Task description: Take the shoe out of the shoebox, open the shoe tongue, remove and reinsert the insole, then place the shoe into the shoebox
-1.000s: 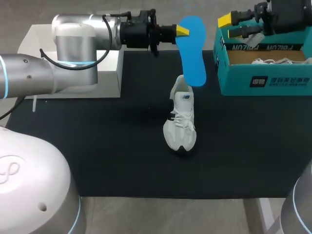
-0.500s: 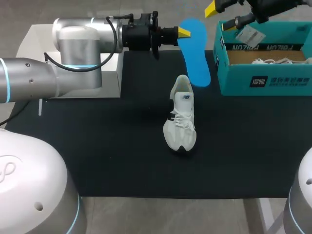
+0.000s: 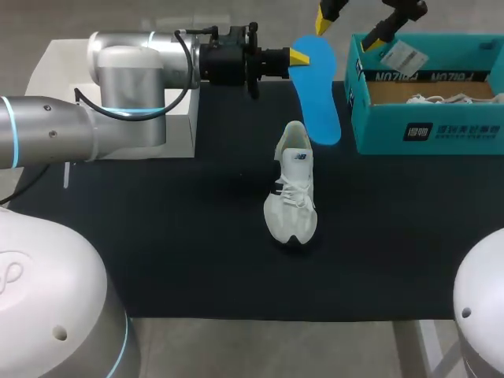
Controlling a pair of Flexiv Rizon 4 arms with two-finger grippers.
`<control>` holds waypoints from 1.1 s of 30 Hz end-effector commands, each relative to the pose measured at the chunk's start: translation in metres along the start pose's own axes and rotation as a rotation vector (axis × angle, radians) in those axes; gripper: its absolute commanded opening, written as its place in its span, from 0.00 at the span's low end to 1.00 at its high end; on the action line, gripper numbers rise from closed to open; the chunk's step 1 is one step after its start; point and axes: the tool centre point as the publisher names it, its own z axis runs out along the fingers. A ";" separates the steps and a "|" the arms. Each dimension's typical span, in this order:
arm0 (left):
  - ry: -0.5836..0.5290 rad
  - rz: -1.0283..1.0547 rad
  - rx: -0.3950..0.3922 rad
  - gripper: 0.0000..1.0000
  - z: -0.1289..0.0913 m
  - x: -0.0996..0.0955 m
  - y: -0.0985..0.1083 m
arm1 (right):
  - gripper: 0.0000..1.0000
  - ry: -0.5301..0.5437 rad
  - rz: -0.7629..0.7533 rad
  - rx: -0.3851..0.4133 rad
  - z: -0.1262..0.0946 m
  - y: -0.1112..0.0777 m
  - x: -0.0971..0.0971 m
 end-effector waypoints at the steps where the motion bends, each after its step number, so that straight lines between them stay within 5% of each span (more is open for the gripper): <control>1: -0.006 -0.003 -0.005 0.00 0.000 0.000 0.000 | 1.00 -0.740 0.122 0.310 0.005 0.009 0.004; 17: 0.039 -0.066 -0.026 0.00 -0.002 0.000 0.002 | 1.00 -0.787 0.132 0.145 0.020 0.021 -0.003; 33: 0.047 -0.070 -0.025 0.00 -0.001 0.001 -0.006 | 1.00 -0.623 0.107 0.078 0.036 0.012 0.017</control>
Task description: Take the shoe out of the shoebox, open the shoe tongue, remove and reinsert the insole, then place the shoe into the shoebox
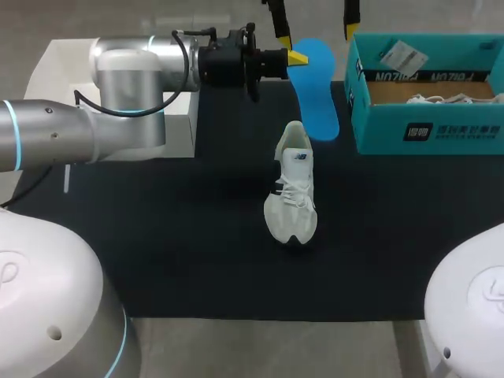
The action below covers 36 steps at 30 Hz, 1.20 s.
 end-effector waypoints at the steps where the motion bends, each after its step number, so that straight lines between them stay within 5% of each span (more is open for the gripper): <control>1: 0.001 0.001 -0.004 0.00 0.001 0.001 -0.005 | 1.00 0.065 0.015 -0.017 0.005 -0.008 -0.002; 34: 0.002 -0.006 -0.005 0.00 -0.004 -0.003 0.000 | 1.00 0.102 -0.002 -0.019 0.009 -0.008 0.002; 36: 0.004 -0.006 -0.005 0.00 -0.004 -0.003 0.001 | 1.00 0.168 -0.010 0.005 0.020 -0.008 -0.001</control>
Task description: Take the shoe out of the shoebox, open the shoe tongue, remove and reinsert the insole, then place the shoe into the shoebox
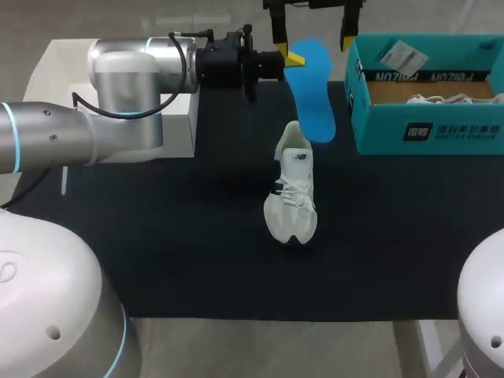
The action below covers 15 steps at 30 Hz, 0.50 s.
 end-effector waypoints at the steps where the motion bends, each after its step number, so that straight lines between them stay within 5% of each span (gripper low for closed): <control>1: 0.000 0.001 -0.001 0.00 0.000 0.000 0.000 | 1.00 0.134 -0.010 0.025 0.015 -0.001 -0.010; 7: -0.001 0.000 0.004 0.00 -0.002 -0.001 -0.001 | 1.00 0.556 -0.029 -0.070 0.026 -0.005 -0.048; 15: -0.004 0.002 0.000 0.00 -0.004 0.001 -0.003 | 1.00 0.959 -0.129 -0.162 0.026 -0.013 -0.079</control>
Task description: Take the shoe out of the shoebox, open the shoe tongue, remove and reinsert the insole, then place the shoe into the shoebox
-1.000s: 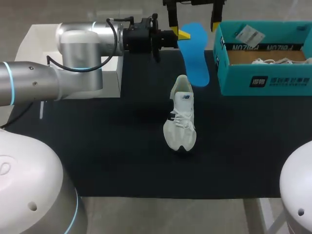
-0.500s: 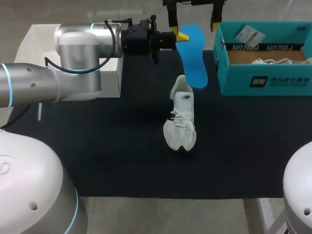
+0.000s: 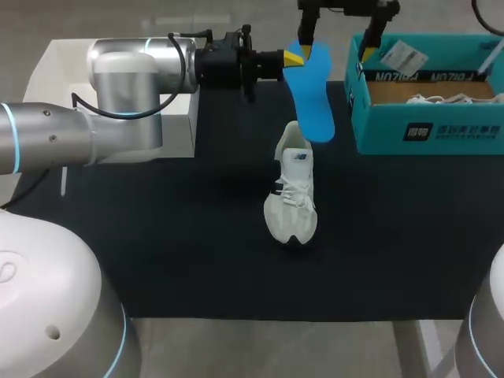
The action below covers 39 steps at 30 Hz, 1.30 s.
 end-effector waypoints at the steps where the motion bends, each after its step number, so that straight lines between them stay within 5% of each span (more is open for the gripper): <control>1: -0.005 0.000 -0.005 0.00 -0.002 0.001 -0.001 | 1.00 0.729 -0.115 -0.163 -0.002 -0.015 -0.040; 20: -0.001 -0.010 -0.009 0.00 -0.003 -0.004 0.000 | 1.00 0.729 -0.115 -0.163 -0.002 -0.015 -0.040; 22: -0.002 -0.012 -0.010 0.00 -0.002 -0.004 0.000 | 1.00 0.843 -0.076 -0.210 0.004 -0.016 -0.045; 34: 0.025 -0.002 -0.027 0.00 0.003 0.010 0.003 | 1.00 1.097 -0.016 -0.237 0.026 -0.009 -0.039; 39: 0.023 0.013 -0.021 0.00 0.001 0.013 0.001 | 1.00 1.097 0.006 -0.206 0.029 -0.006 -0.037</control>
